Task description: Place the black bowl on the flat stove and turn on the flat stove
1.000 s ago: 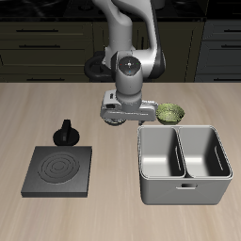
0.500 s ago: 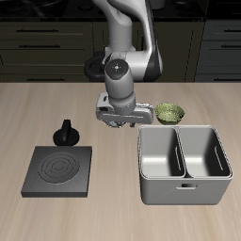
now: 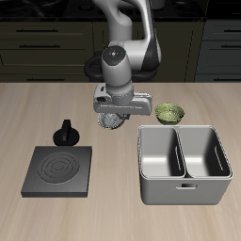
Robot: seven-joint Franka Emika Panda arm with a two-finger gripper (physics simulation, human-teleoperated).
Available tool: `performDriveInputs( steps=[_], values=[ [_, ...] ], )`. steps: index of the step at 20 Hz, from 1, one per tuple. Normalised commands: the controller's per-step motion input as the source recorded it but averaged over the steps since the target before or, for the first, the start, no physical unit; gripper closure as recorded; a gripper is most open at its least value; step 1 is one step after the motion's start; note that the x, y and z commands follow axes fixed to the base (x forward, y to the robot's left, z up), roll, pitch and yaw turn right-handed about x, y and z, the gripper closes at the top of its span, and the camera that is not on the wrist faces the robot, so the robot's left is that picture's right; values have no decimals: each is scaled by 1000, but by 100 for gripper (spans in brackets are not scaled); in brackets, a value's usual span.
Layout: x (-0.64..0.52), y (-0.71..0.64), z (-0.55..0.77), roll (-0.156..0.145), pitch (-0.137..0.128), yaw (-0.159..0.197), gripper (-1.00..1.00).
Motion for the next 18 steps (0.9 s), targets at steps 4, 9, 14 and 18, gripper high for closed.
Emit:
performDriveInputs(
  steps=[4, 9, 14, 18],
  values=[
    [-24, -20, 302, -2, -62, 53, 100],
    [-35, -71, 361, -21, -69, 77, 100],
    [-47, -85, 471, -21, -76, 108, 100],
    [-29, -132, 410, -29, -46, 28, 100]
  ],
)
